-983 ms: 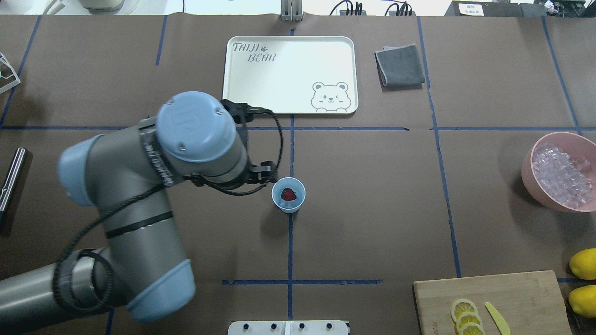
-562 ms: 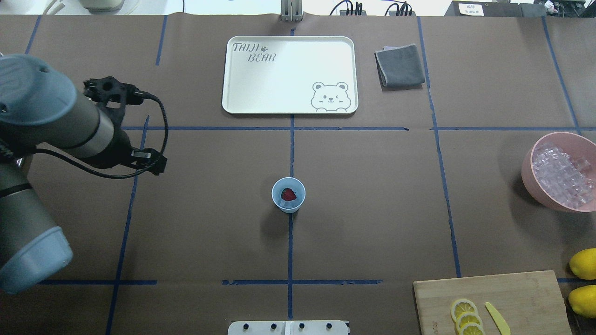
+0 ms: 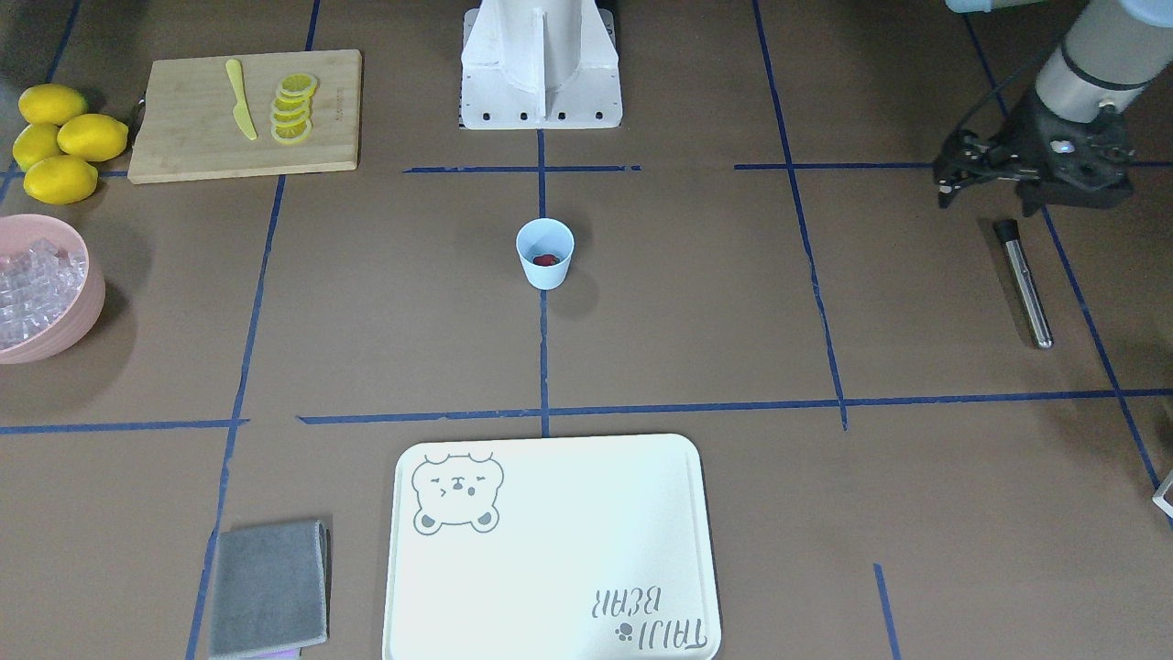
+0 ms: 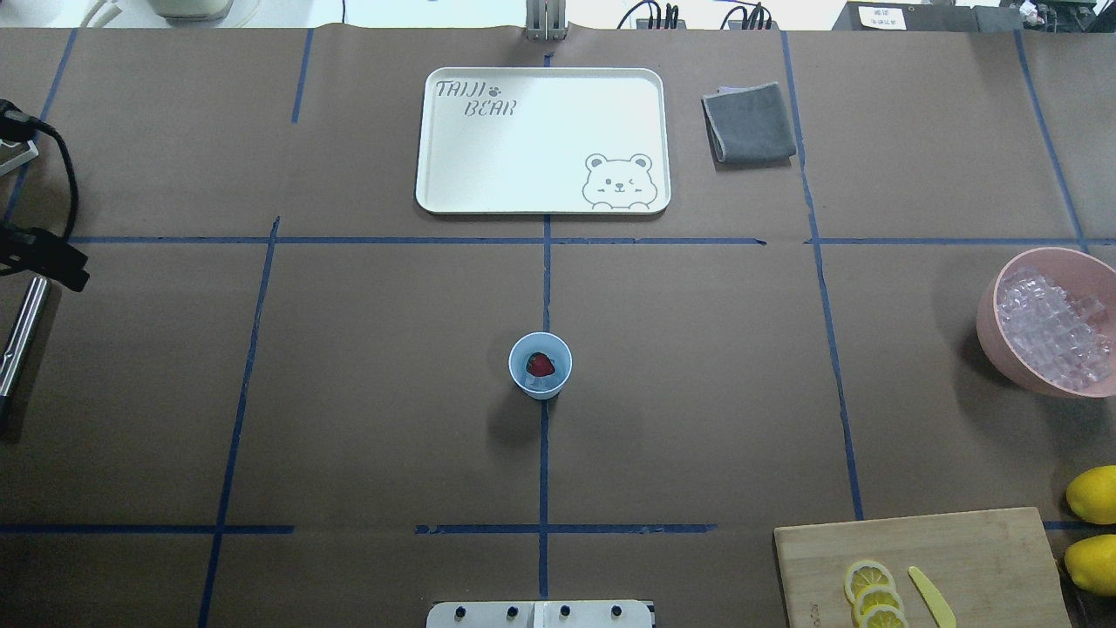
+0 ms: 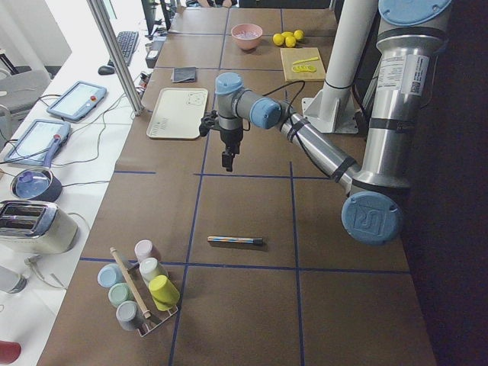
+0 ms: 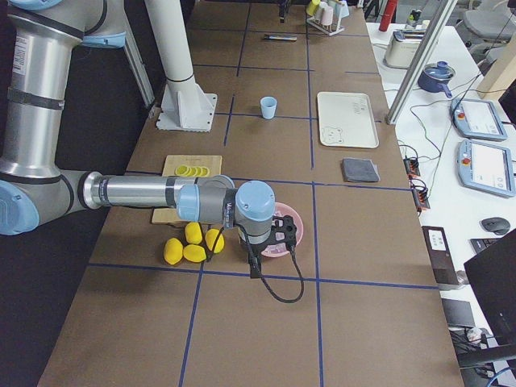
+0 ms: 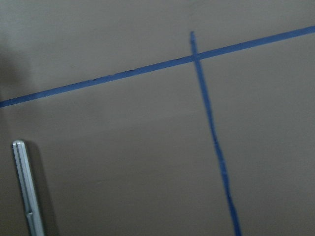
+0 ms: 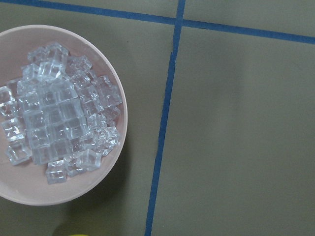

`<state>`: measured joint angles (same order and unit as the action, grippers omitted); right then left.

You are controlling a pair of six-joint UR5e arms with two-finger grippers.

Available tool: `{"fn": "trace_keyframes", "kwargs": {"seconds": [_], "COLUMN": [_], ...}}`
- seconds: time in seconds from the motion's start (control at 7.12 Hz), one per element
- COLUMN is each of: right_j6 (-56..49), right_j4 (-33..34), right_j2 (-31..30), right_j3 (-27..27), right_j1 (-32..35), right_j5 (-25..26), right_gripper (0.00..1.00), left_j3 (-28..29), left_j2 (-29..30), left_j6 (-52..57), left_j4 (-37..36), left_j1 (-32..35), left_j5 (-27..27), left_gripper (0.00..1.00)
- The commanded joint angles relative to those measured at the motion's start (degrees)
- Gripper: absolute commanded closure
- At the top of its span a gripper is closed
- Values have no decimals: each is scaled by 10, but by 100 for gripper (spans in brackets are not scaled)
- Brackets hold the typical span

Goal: Mash ice and strawberries in cup
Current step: 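Withdraw the left gripper to the steel muddler and grasp it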

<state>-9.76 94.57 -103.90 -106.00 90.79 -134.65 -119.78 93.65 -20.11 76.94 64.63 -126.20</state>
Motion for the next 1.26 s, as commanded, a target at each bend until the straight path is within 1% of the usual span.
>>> {"fn": "trace_keyframes", "kwargs": {"seconds": [0.0,0.14,0.28,0.42,0.7,0.84,0.98,1.12], "right_j6": [0,0,0,0,0,0,-1,-1], "right_j4": [0,0,0,-1,0,0,-1,0], "right_j2": [0,0,1,1,2,2,2,2], "right_j3": [1,0,0,0,0,0,1,1], "right_j1": [0,0,0,0,0,0,0,0], "right_j5": [0,0,0,0,0,0,1,1], "right_gripper": [0,0,0,0,0,0,0,0], "left_j3": [83,136,188,227,336,356,370,391], "left_j2": [-22,-22,-29,-27,-29,-29,-29,-28], "left_j6": [149,182,158,78,-33,-86,-112,-117], "left_j4": [2,24,86,175,386,444,473,497], "left_j1": [127,156,154,153,113,76,37,19], "left_j5": [-88,-117,-120,-119,-111,-66,-32,-22], "left_gripper": [0,0,1,1,1,1,1,1]}}
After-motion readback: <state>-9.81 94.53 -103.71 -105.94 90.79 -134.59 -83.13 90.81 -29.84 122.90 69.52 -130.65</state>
